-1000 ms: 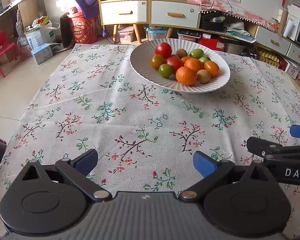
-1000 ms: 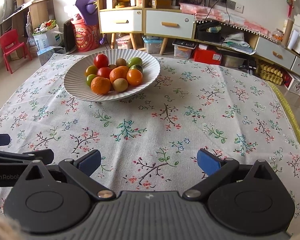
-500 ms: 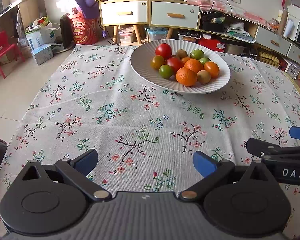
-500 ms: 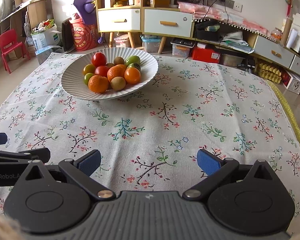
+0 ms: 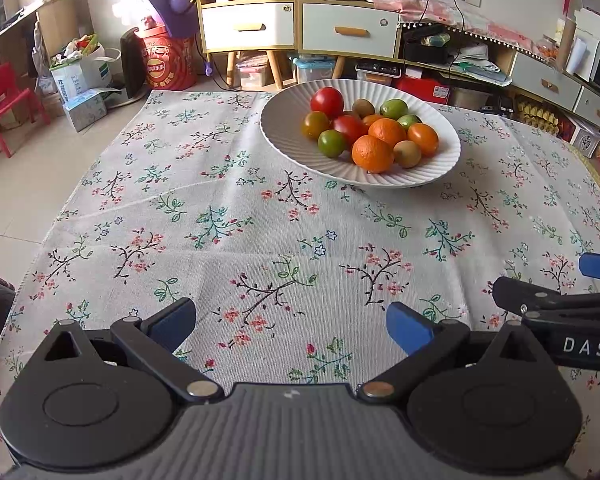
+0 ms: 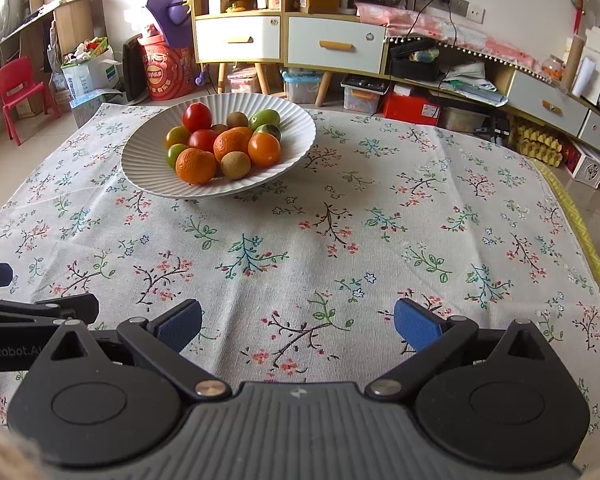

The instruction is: Organize fruits

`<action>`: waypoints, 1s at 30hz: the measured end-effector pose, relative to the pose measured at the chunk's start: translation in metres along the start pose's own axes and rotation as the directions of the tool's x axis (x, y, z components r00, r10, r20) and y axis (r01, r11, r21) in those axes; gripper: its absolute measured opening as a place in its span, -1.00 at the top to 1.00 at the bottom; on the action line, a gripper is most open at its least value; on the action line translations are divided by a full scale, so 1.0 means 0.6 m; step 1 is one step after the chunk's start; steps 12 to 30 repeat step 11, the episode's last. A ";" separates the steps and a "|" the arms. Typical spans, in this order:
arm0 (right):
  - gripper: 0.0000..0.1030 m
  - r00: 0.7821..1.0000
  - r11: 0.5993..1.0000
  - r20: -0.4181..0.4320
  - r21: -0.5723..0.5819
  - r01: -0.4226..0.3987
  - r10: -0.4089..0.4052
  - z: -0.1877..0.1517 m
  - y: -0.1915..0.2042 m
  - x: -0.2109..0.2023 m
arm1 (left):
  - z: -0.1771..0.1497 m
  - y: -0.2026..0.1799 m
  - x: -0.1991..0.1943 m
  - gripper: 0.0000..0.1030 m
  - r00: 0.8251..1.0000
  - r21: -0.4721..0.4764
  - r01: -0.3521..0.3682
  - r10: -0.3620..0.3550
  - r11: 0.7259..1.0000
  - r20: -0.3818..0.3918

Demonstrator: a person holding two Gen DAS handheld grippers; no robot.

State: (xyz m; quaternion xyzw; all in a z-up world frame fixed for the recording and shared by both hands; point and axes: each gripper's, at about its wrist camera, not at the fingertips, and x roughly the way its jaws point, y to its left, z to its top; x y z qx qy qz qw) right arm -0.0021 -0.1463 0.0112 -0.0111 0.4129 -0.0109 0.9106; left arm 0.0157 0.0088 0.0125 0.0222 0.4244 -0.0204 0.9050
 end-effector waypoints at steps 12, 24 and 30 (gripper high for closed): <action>-0.99 1.000 1.000 0.000 -0.001 0.001 -0.001 0.000 0.000 0.000 | -0.001 0.001 -0.001 -0.89 1.000 0.006 -0.006 0.006 1.000 -0.002; -0.99 1.000 1.000 0.000 -0.001 0.001 -0.001 0.000 0.000 0.000 | -0.001 0.001 -0.001 -0.89 1.000 0.006 -0.006 0.006 1.000 -0.002; -0.99 1.000 1.000 0.000 -0.001 0.001 -0.001 0.000 0.000 0.000 | -0.001 0.001 -0.001 -0.89 1.000 0.006 -0.006 0.006 1.000 -0.002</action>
